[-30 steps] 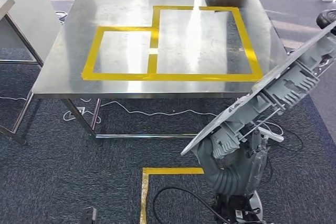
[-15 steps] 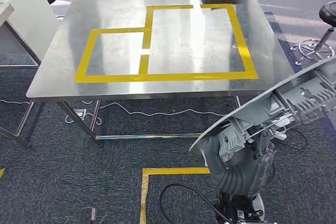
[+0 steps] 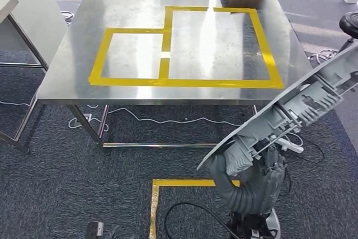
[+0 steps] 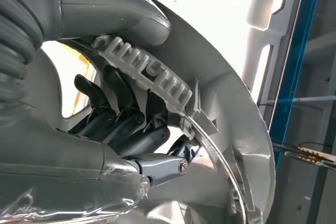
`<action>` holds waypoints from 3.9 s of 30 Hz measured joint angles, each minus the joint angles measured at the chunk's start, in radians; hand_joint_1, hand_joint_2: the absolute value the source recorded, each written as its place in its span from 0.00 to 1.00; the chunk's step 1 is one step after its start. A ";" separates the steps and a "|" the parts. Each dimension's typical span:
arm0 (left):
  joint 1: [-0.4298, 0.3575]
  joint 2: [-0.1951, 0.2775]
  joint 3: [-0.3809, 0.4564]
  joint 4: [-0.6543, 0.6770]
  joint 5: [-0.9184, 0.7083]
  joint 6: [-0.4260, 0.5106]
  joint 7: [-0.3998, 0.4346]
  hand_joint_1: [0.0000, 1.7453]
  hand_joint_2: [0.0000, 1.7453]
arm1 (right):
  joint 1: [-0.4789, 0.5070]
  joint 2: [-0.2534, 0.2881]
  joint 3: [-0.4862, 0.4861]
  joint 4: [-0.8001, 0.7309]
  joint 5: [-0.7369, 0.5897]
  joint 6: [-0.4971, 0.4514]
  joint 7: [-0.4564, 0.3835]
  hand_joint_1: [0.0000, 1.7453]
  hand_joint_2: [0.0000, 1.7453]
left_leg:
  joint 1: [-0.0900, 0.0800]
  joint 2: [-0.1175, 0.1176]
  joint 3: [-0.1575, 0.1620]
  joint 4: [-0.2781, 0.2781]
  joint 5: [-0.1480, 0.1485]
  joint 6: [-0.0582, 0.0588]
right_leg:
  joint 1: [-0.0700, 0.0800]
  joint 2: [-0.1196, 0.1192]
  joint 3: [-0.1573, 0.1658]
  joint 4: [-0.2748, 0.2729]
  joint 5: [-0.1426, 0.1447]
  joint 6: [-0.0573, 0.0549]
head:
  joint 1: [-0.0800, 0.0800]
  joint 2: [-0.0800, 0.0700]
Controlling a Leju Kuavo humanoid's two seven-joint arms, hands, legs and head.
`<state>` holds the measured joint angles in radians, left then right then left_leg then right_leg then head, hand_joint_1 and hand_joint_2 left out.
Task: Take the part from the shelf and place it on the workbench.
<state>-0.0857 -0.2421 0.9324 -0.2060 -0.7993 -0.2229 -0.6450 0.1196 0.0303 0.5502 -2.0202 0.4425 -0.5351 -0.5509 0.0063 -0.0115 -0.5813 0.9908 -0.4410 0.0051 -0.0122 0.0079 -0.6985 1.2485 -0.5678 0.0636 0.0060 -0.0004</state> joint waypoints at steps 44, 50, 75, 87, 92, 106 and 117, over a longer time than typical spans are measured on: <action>0.016 0.014 0.003 0.000 0.004 0.019 0.003 0.00 1.00 | 0.023 -0.001 -0.006 -0.020 0.084 -0.086 -0.002 1.00 1.00 | -0.007 -0.001 -0.069 0.123 -0.045 -0.040 | -0.002 0.003 0.143 -0.216 0.067 -0.045 | -0.009 0.000; 0.021 0.016 0.003 0.000 -0.005 0.046 0.048 0.00 1.00 | 0.024 -0.001 -0.004 -0.020 0.087 -0.087 -0.003 1.00 1.00 | -0.004 0.001 -0.162 0.214 0.012 -0.043 | -0.006 0.005 0.204 -0.217 0.025 -0.042 | -0.012 0.000; 0.014 0.009 0.005 0.000 -0.008 0.113 0.088 0.00 1.00 | 0.023 -0.004 0.006 -0.028 0.098 -0.097 -0.003 1.00 1.00 | -0.009 -0.001 -0.058 0.150 -0.088 -0.041 | -0.002 0.000 0.122 -0.210 0.092 -0.039 | -0.009 0.000; 0.013 0.008 0.006 0.000 -0.008 0.096 0.090 0.00 1.00 | 0.023 -0.004 0.005 -0.031 0.111 -0.102 0.011 1.00 1.00 | -0.003 -0.001 -0.031 0.027 0.006 -0.018 | 0.001 0.004 0.133 -0.212 0.074 -0.008 | -0.013 0.000; 0.012 0.009 0.006 0.000 -0.015 0.091 0.090 0.00 1.00 | 0.015 -0.013 -0.007 -0.028 0.128 -0.088 0.051 1.00 1.00 | -0.002 -0.001 -0.027 0.024 0.005 0.004 | 0.001 -0.001 0.012 0.031 -0.041 0.005 | -0.004 0.000; 0.011 0.012 0.021 0.000 -0.006 0.066 0.089 0.00 1.00 | -0.001 -0.041 -0.101 -0.017 0.203 -0.088 0.090 1.00 1.00 | -0.007 0.000 -0.088 0.181 -0.091 -0.045 | 0.000 0.000 0.114 -0.218 0.106 -0.043 | -0.011 0.000; 0.010 0.018 0.027 0.000 -0.006 0.024 0.086 0.00 1.00 | 0.009 -0.041 -0.105 -0.022 0.225 -0.113 0.079 1.00 1.00 | -0.006 -0.001 0.005 -0.003 -0.022 -0.011 | 0.003 0.005 0.141 -0.231 0.084 -0.008 | -0.009 0.000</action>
<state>-0.0759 -0.2242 0.9589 -0.2064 -0.8052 -0.1985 -0.5586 0.1283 -0.0107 0.4450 -2.0420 0.6673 -0.6482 -0.4724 -0.0002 -0.0123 -0.5763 0.9876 -0.4629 -0.0063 -0.0095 0.0133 -0.5570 1.0171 -0.4840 0.0557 -0.0034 -0.0004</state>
